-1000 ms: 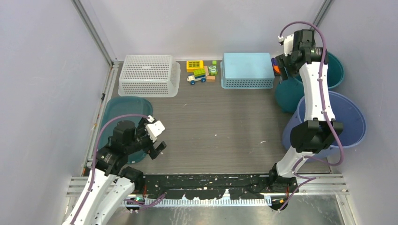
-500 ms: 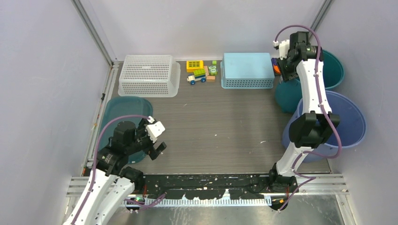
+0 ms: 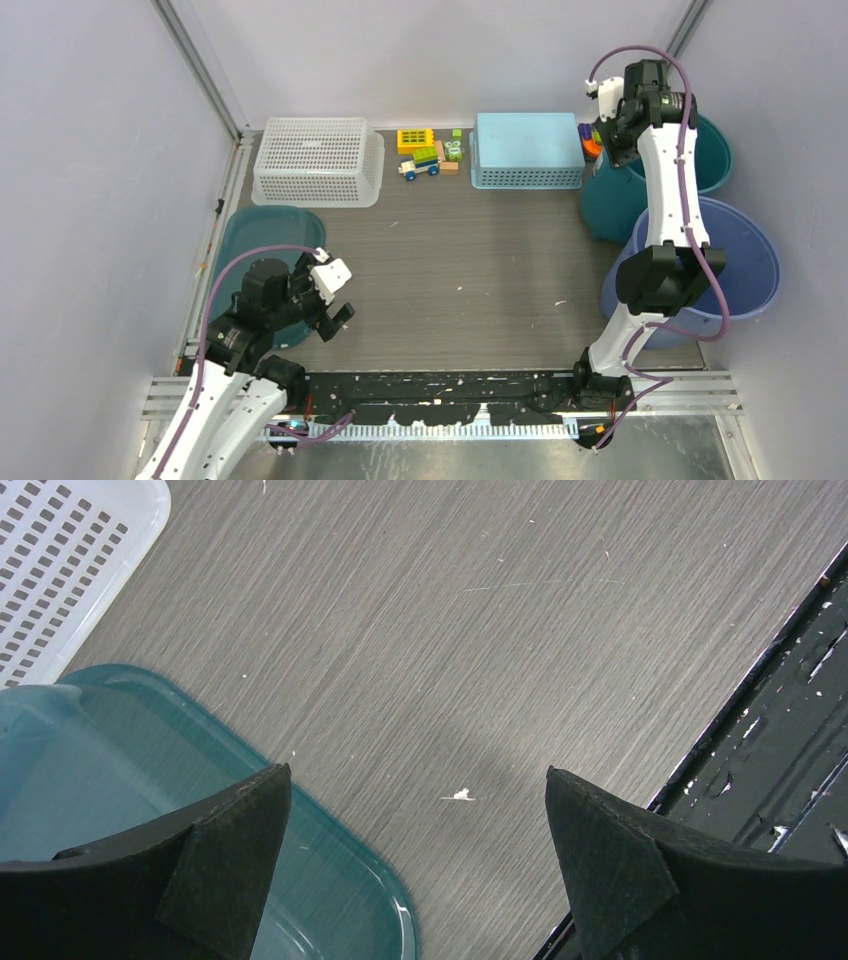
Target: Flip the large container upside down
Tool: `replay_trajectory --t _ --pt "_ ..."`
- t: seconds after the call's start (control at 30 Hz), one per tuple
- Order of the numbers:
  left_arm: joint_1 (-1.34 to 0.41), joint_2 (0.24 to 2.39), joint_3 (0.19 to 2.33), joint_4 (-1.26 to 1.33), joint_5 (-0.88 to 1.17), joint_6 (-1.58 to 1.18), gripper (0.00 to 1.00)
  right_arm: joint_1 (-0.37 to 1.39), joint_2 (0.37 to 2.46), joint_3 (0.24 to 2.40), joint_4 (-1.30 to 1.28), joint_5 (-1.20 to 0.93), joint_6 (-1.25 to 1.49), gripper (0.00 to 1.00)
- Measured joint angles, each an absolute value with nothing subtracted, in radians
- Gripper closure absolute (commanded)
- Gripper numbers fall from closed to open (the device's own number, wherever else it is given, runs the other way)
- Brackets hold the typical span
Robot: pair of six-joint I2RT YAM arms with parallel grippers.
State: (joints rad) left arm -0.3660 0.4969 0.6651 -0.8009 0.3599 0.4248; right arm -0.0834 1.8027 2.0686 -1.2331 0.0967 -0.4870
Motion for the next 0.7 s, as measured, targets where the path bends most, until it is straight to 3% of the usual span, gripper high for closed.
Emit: replay_trajectory --t 0.7 --pt "-0.358 0.497 0.665 -0.801 0.360 0.425 0.00 -0.038 1.774 2.282 -1.211 0.166 -0.487 0.99"
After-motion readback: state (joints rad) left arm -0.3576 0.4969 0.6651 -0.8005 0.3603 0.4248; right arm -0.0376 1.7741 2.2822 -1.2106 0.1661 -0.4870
